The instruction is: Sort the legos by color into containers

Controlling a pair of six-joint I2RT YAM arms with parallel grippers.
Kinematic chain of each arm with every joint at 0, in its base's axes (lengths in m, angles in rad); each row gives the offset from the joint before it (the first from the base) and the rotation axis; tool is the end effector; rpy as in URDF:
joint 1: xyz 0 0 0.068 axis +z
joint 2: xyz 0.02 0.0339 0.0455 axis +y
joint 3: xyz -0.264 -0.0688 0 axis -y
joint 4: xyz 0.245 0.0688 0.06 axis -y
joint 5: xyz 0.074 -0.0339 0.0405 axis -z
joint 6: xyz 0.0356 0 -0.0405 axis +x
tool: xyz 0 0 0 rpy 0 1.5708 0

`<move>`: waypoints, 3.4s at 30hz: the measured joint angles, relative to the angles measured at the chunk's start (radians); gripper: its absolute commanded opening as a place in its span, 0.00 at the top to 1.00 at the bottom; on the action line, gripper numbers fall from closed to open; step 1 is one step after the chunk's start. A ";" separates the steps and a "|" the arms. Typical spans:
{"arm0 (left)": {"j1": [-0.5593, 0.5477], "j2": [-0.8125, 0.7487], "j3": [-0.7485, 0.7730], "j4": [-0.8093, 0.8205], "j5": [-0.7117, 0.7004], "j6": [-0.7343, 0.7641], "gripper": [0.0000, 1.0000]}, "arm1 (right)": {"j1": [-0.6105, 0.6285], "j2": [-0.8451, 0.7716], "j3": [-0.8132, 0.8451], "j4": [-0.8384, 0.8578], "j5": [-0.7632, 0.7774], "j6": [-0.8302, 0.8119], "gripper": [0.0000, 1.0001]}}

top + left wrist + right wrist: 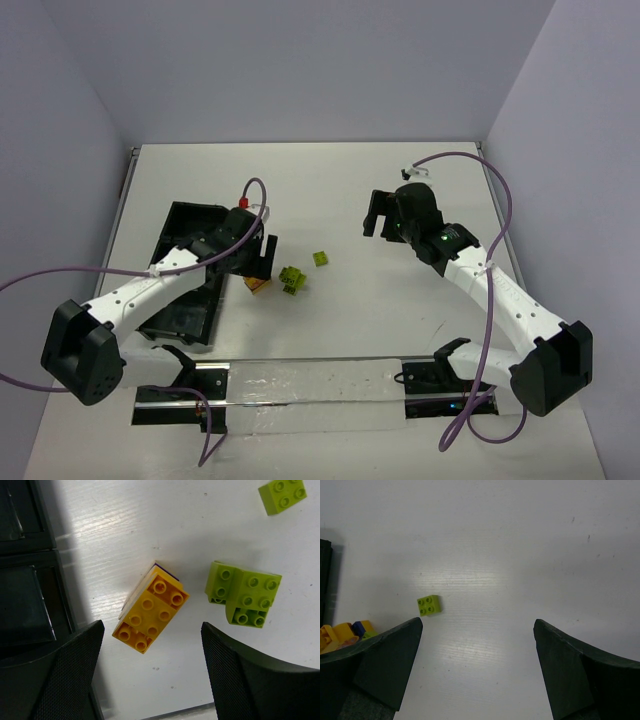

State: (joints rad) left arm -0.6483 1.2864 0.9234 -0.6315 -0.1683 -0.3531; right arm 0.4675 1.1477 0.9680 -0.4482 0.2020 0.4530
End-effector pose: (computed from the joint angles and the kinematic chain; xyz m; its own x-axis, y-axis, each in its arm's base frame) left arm 0.2074 -0.1497 0.2445 -0.8078 0.1843 -0.5599 0.2592 0.9642 -0.0567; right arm 0.2277 0.1070 0.3055 -0.6013 0.1767 -0.7792 -0.0371 0.9680 0.2482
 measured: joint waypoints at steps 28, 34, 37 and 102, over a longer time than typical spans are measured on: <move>-0.001 0.081 0.009 0.041 -0.045 -0.006 0.46 | 0.000 0.003 0.000 -0.016 0.000 0.008 0.00; -0.001 0.081 0.009 0.041 -0.045 -0.010 0.56 | 0.000 0.003 0.000 -0.017 0.000 0.012 0.00; -0.001 0.081 0.009 0.042 -0.045 -0.009 0.52 | 0.000 0.003 0.000 -0.017 -0.001 0.013 0.00; 0.363 -0.076 0.138 0.709 1.123 -0.409 1.00 | -0.002 0.344 0.061 1.165 -1.151 0.503 0.31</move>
State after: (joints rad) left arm -0.2852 1.2104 1.0612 0.0773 0.9544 -0.7622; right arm 0.4651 1.4913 1.0285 0.7165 -0.9493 0.9557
